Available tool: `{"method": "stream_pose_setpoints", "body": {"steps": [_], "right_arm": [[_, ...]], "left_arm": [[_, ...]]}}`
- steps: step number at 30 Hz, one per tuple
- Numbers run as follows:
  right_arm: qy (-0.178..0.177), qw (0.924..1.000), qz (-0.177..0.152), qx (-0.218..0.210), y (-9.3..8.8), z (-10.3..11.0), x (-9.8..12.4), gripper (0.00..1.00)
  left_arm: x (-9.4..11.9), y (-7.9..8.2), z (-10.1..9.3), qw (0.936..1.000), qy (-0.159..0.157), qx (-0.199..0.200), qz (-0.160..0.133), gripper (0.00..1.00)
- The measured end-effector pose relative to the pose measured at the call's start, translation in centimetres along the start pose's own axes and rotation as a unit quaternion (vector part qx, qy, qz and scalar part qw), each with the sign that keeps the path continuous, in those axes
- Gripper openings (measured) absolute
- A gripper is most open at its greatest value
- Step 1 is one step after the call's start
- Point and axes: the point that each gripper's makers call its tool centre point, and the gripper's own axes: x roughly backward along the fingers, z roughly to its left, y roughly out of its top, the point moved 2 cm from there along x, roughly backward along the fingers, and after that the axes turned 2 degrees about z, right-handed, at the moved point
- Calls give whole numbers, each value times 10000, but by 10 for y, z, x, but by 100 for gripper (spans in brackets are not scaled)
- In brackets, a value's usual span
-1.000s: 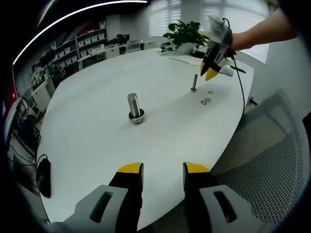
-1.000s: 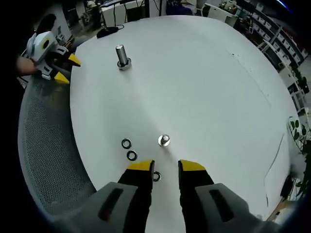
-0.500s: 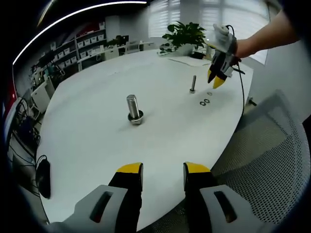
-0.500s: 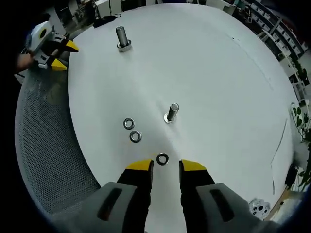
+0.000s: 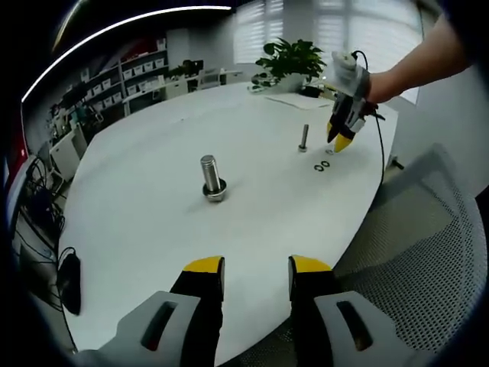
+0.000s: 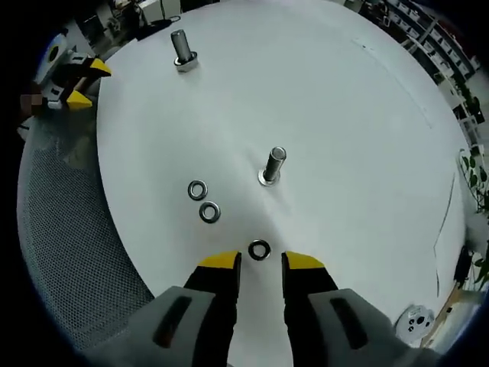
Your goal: Place the washer onto the threaded stud by aligning its center hole with the stud, sliding it down to the base, and recovering from edge contact or off-axis alignment until the washer reaches the visible bottom stop.
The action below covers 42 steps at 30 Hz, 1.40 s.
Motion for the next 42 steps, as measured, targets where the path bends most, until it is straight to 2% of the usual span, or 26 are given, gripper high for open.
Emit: {"method": "stream_pose_setpoints", "body": {"steps": [8, 19, 26, 42], "right_arm": [[-28, 9999, 99, 110, 0, 4, -7, 23], [34, 9998, 157, -92, 0, 2, -10, 23], [167, 9993, 63, -335, -1, 2, -10, 22], [241, 9997, 100, 8, -1, 3, -11, 22]], "left_arm": [[0, 0, 0, 10000, -11, -4, 21, 31], [-1, -1, -2, 10000, -58, -35, 39, 31], [-1, -2, -3, 9999, -87, -44, 56, 31], [-1, -1, -4, 9999, -104, -70, 46, 31]]}}
